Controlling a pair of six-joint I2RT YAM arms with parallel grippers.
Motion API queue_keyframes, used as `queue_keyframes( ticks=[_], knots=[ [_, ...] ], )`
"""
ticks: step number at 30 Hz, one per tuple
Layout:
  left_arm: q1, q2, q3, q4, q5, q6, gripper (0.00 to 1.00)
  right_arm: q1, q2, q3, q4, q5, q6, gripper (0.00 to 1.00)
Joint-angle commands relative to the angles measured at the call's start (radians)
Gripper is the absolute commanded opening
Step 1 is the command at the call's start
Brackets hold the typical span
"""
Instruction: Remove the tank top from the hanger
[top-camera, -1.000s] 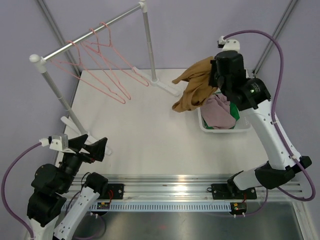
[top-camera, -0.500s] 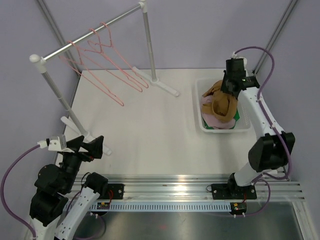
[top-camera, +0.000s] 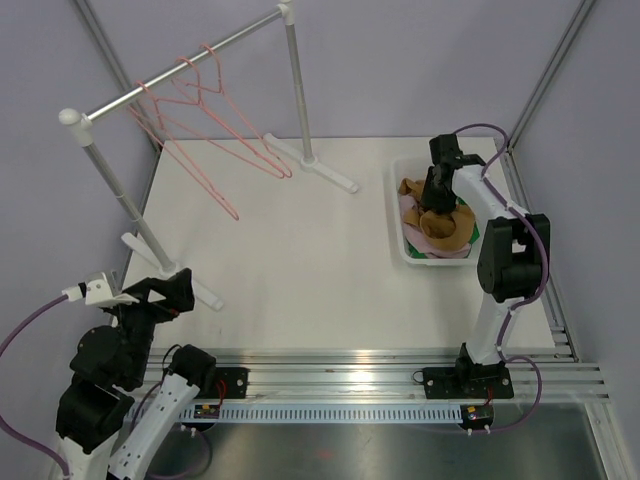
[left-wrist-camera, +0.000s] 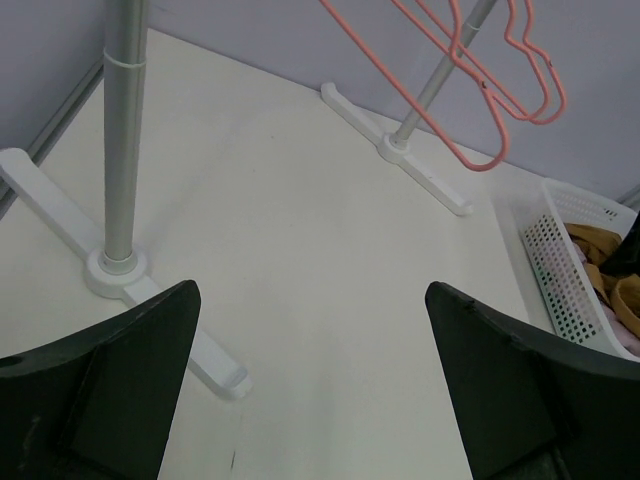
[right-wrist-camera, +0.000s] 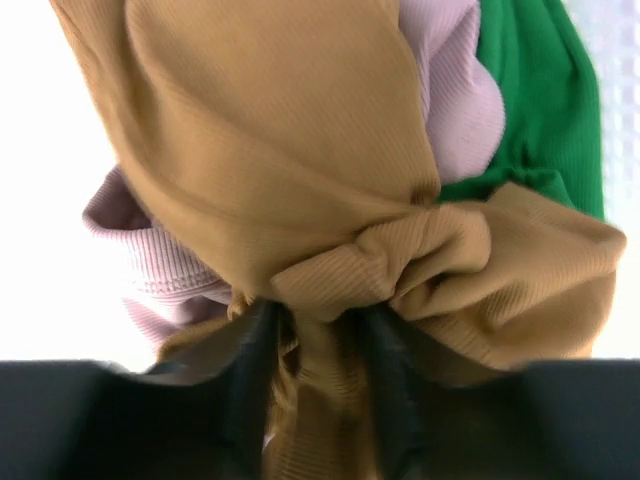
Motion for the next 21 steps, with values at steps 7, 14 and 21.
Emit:
queue_keyframes(
  ticks=[7, 14, 21],
  knots=[
    [-0.001, 0.166, 0.059, -0.003, -0.097, 0.045, 0.99, -0.007, -0.201, 0.337, -0.299, 0.005, -0.039, 1.0],
    [-0.001, 0.27, 0.066, 0.02, -0.06, 0.173, 0.99, 0.053, -0.552, 0.151, -0.241, -0.089, -0.062, 0.99],
    [-0.001, 0.313, 0.086, -0.009, 0.03, 0.178, 0.99, 0.09, -0.915, -0.066, -0.271, -0.184, -0.1, 1.0]
  ],
)
